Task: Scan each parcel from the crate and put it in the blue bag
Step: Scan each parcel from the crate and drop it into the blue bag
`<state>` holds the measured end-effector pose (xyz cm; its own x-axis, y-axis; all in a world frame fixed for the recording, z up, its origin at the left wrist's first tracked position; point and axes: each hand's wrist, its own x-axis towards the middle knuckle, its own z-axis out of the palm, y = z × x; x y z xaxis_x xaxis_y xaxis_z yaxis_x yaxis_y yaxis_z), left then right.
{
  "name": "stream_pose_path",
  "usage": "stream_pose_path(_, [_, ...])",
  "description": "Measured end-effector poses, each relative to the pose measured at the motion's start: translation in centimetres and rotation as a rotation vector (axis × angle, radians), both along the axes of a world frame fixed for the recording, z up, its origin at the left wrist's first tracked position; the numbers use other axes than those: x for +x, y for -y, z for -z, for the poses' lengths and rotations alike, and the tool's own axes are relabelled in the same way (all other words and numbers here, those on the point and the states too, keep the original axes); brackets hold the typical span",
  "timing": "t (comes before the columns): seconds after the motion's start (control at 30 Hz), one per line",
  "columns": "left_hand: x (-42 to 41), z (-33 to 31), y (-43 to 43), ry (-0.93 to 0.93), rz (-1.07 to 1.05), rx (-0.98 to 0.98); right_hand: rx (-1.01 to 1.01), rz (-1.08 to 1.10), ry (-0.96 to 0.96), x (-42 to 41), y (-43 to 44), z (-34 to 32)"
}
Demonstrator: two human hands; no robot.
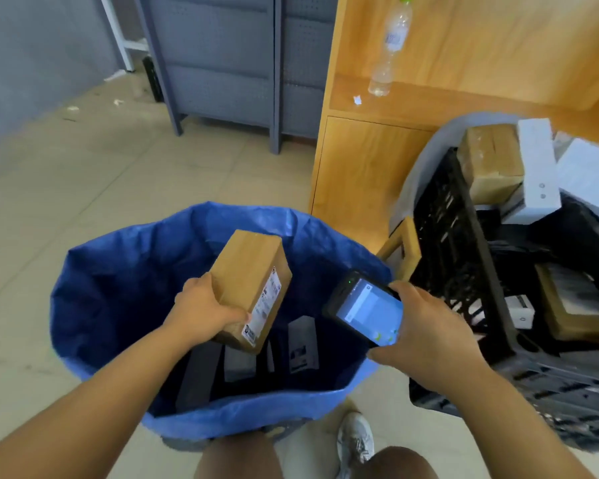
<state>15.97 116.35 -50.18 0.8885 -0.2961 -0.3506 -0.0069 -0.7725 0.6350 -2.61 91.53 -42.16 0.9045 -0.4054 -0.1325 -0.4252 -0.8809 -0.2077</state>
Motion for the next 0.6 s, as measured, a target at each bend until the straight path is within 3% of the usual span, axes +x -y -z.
stream_pose_path(0.27, [5.9, 10.3, 1.6, -0.072, 0.331, 0.458, -0.041, -0.09, -0.178, 7.7, 0.3, 6.1])
stream_pose_path(0.43, [6.9, 16.9, 3.2, -0.189, 0.553, 0.63, -0.026, -0.129, -0.245, 10.2, 0.7, 9.5])
stream_pose_path(0.6, [5.5, 22.5, 3.6, -0.282, 0.82, 0.665, -0.02, -0.157, -0.308, 10.9, 1.3, 12.0])
